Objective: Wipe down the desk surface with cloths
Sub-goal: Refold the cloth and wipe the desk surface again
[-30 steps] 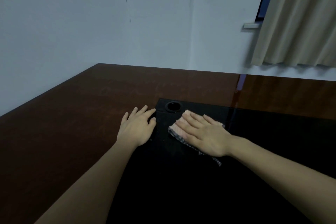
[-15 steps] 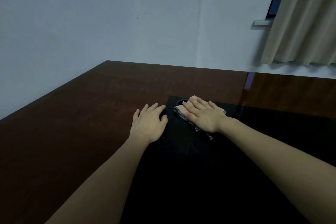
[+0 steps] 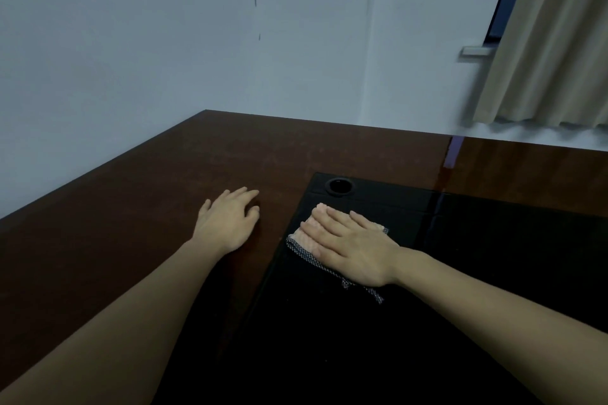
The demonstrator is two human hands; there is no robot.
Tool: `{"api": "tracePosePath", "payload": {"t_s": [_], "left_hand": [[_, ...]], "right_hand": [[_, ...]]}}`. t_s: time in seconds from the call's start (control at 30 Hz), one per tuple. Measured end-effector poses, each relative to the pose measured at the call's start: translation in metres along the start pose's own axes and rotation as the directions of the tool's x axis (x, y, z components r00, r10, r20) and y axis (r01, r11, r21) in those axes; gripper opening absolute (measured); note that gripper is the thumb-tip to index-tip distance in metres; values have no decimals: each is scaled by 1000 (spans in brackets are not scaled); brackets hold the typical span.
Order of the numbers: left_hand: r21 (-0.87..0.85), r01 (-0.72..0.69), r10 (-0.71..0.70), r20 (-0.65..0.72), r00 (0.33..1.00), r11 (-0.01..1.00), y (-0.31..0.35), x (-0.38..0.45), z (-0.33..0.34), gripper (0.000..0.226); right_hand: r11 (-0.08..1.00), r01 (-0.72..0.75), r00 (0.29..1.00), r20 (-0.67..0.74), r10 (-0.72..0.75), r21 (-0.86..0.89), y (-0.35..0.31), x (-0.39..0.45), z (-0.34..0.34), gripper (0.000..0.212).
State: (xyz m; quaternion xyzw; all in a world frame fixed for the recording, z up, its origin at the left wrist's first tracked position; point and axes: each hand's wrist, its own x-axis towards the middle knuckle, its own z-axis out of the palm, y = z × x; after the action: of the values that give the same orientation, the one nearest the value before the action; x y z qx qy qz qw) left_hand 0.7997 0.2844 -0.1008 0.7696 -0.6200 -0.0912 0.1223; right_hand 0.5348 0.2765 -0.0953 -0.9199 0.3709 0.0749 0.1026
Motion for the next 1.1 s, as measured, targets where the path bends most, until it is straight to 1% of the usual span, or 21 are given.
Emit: {"api": "tracePosePath", "payload": {"t_s": [0.17,0.33,0.43,0.57,0.77,0.83,0.97,1.1], "left_hand": [[-2,29,-29,5,1000,1000,-14,7,2,48],[9,17,-17,-19,1000,1000,-13,6,5,49],[-4,10,-11,-42,999,1000,-14,4,6,48],[-20,5,-6,-56,998,1000,-14,1,6,48],[-15,1,-2,-43,999,1000,-14,0,6,49],[-11,3,-3,-44,999,1000,-14,0,7,49],[-1,5,-5,-41,999,1000,-15,1,7,49],[5,7,-7,-29,1000,1000,-15,2,6,49]], "right_hand": [[1000,-29,999,-14,29,4,8,42,-7,58],[996,-84,996,-36,83,-19,9,101,-17,59],[995,-98,994,-57,97,-20,5,116,-18,59],[997,-75,996,-53,74,-28,-3,104,-16,59],[995,81,997,12,-81,-50,-28,38,-4,58],[994,102,995,16,-101,-49,-31,22,-1,57],[996,84,996,20,-83,-34,-29,30,-3,56],[1000,6,1000,-3,-6,-31,-18,66,-11,58]]}}
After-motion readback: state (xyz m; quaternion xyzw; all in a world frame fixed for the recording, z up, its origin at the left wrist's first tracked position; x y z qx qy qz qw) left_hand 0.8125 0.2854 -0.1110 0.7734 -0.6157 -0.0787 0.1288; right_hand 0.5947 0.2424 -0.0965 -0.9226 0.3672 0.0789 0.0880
